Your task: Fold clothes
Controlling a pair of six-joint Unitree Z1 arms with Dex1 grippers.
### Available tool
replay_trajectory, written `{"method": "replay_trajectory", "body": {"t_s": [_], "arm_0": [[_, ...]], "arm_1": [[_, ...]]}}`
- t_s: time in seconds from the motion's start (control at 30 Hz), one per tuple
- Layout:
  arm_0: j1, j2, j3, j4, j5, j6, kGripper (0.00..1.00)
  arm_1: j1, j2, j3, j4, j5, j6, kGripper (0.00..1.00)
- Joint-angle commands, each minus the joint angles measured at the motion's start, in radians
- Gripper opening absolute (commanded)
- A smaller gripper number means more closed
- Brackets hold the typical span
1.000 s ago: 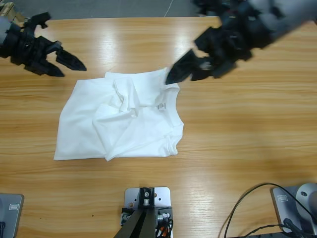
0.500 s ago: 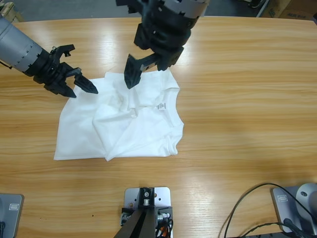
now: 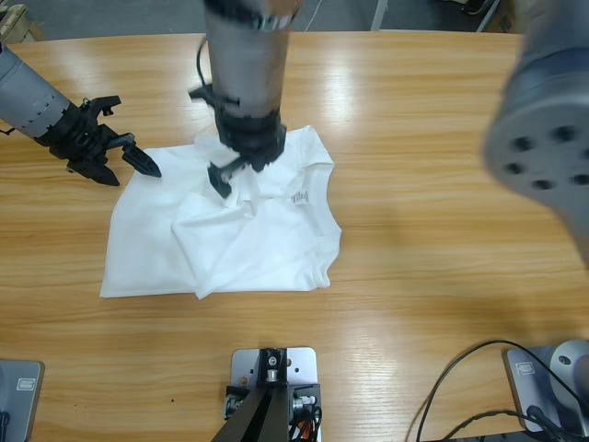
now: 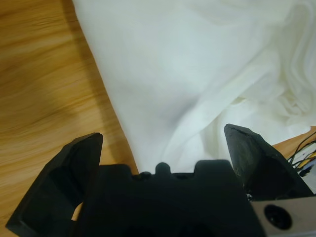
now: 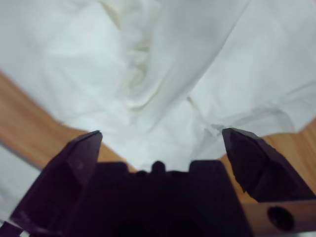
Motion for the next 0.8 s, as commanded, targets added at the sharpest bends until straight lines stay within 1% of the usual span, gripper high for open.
{"method": "replay_trajectory", "body": {"t_s": [0.03, 0.2, 0.27, 0.33, 0.4, 0.43, 0.47, 0.53, 0.57, 0.63, 0.67, 0.7, 0.8], "arm_0": [[0.009, 0.08, 0.013, 0.01, 0.01, 0.027, 0.968], [0.008, 0.096, 0.005, 0.01, 0.007, 0.033, 0.968], [0.004, 0.094, 0.003, 0.01, 0.005, 0.037, 0.968], [-0.021, 0.089, 0.003, 0.01, 0.001, 0.041, 0.95], [-0.034, 0.071, 0.004, 0.01, 0.001, 0.042, 0.95], [-0.035, 0.053, 0.006, 0.01, 0.001, 0.044, 0.95], [-0.036, 0.029, 0.009, 0.009, 0.002, 0.048, 0.95], [-0.036, -0.02, 0.015, 0.008, 0.003, 0.05, 0.95], [-0.036, -0.041, 0.018, 0.008, 0.003, 0.051, 0.95], [-0.043, -0.075, 0.021, 0.008, 0.001, 0.059, 0.95], [-0.048, -0.088, 0.023, 0.008, -0.002, 0.062, 0.95], [-0.059, -0.101, 0.022, 0.008, -0.003, 0.062, 0.953], [-0.092, -0.121, 0.021, -0.002, 0.001, 0.052, 0.96]], "arm_1": [[0.009, 0.106, -0.375, 0.19, -0.057, -0.004, 0.982], [0.009, 0.076, -0.378, 0.207, -0.079, -0.004, 0.955], [0.009, 0.044, -0.38, 0.215, -0.119, -0.011, 0.954], [0.022, -0.004, -0.388, 0.212, -0.161, -0.032, 0.957], [0.044, -0.042, -0.419, 0.207, -0.171, -0.069, 0.981], [0.05, -0.058, -0.421, 0.206, -0.167, -0.091, 0.977], [0.052, -0.066, -0.423, 0.199, -0.122, -0.12, 0.977], [0.052, -0.069, -0.429, 0.191, 0.005, -0.178, 0.974], [0.053, -0.074, -0.425, 0.195, 0.02, -0.198, 0.971], [0.058, -0.11, -0.407, 0.217, 0.003, -0.259, 0.974], [0.058, -0.121, -0.407, 0.219, -0.025, -0.261, 0.977], [0.057, -0.121, -0.408, 0.219, -0.04, -0.232, 0.979], [0.037, -0.093, -0.416, 0.193, -0.042, -0.134, 0.982]]}}
